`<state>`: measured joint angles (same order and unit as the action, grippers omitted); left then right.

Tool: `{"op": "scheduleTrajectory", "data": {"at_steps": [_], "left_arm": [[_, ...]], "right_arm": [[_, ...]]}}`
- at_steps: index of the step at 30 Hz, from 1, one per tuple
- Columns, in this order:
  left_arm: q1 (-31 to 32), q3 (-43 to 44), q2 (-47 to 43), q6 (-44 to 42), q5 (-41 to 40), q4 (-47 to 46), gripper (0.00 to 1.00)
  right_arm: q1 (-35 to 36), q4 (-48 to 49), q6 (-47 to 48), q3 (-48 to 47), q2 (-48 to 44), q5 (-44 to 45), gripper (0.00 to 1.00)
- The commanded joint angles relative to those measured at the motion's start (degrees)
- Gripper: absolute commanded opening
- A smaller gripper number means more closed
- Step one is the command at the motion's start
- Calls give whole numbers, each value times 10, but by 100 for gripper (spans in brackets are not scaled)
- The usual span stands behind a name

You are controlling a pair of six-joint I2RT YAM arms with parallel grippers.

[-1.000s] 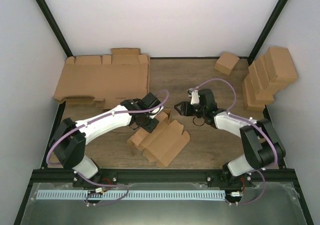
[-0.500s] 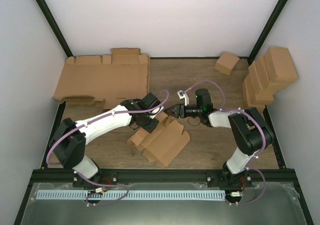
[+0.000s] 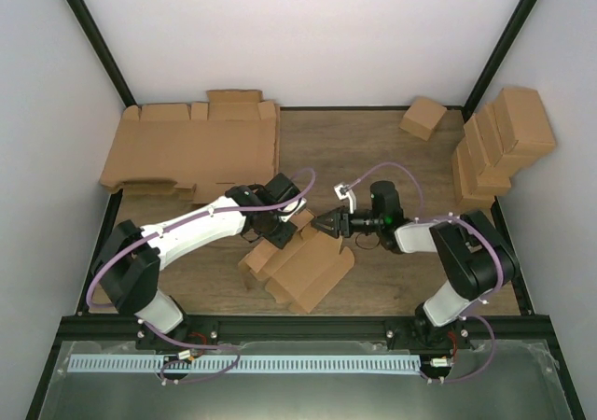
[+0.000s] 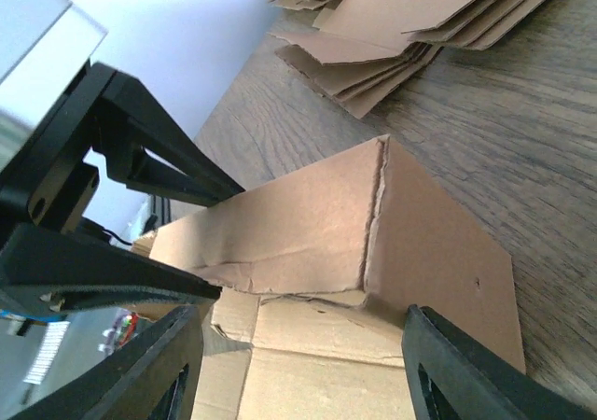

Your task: Fold the paper box

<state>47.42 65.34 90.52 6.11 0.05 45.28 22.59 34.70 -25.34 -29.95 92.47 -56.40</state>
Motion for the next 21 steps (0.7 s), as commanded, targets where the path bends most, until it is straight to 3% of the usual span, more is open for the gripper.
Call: {"op": "scheduleTrajectory", "data": {"at_steps": [1,6,21], "left_arm": [[2,2,-4,-3,9,-7,50],[2,6,-15,-4,25,-7,50],[1,17,-11,-19,65,2,50]], "right_arm": [[30,4,65,13,-36,71,61],[70,-1,108,19,-55,154,60],[101,47,150,53,-57,241,56]]}}
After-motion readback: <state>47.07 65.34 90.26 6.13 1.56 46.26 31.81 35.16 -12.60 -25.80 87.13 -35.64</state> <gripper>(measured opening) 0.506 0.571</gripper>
